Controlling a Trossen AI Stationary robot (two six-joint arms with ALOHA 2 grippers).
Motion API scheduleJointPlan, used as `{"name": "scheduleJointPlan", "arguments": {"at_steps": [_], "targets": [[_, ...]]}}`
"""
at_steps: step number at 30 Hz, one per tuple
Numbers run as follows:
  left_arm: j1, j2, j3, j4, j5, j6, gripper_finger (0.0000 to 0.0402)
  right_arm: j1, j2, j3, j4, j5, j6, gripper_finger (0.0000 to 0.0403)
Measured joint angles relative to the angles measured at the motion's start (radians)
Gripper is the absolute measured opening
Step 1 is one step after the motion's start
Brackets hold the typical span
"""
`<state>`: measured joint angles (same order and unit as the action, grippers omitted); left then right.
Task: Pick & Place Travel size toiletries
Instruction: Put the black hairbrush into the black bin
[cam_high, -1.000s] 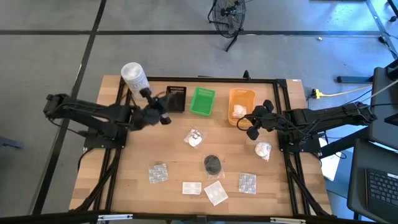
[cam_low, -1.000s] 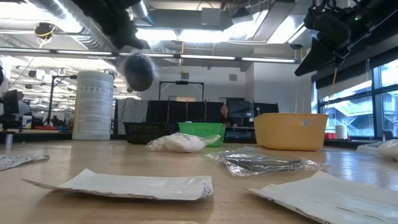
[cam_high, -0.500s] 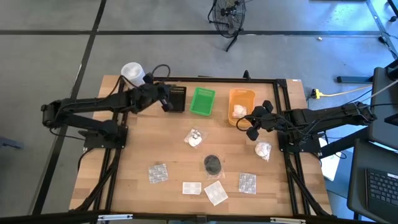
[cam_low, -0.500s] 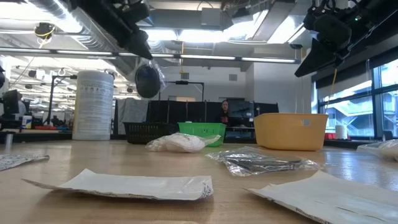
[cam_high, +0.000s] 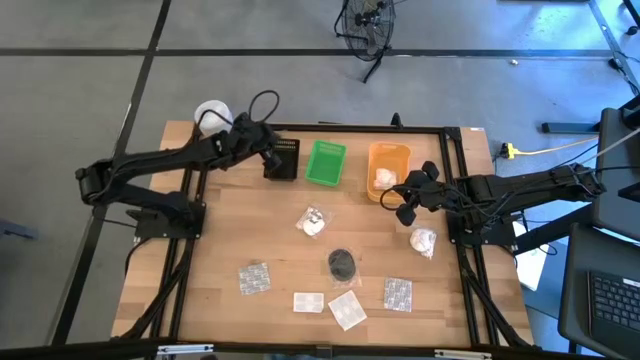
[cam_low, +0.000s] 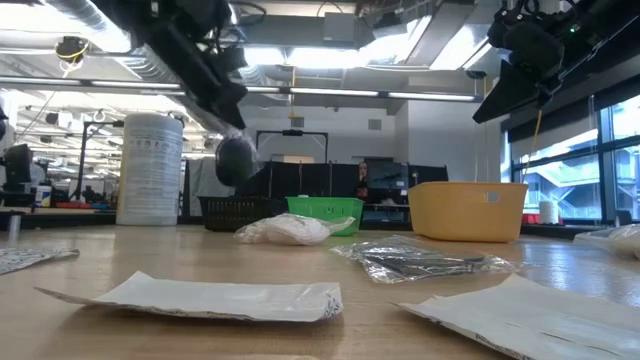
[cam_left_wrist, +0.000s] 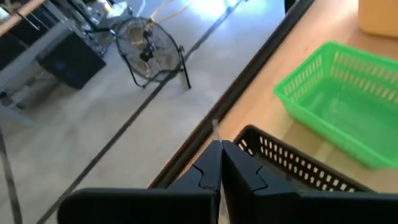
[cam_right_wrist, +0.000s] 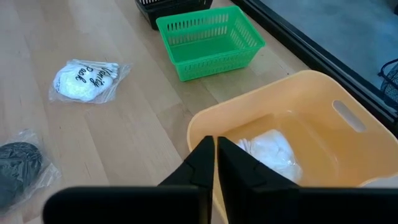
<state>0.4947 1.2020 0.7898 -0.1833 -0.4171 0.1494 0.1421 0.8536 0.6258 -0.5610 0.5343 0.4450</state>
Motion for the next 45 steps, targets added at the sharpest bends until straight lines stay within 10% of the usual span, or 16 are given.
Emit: {"name": "scheduleJointPlan", "arguments": {"at_steps": [45], "targets": [[0.024,0.156,0.000,0.064,0.205,0.055,0.0051,0.000,0.000,0.000,-0.002,-0.166,0.098,0.0027]]}}
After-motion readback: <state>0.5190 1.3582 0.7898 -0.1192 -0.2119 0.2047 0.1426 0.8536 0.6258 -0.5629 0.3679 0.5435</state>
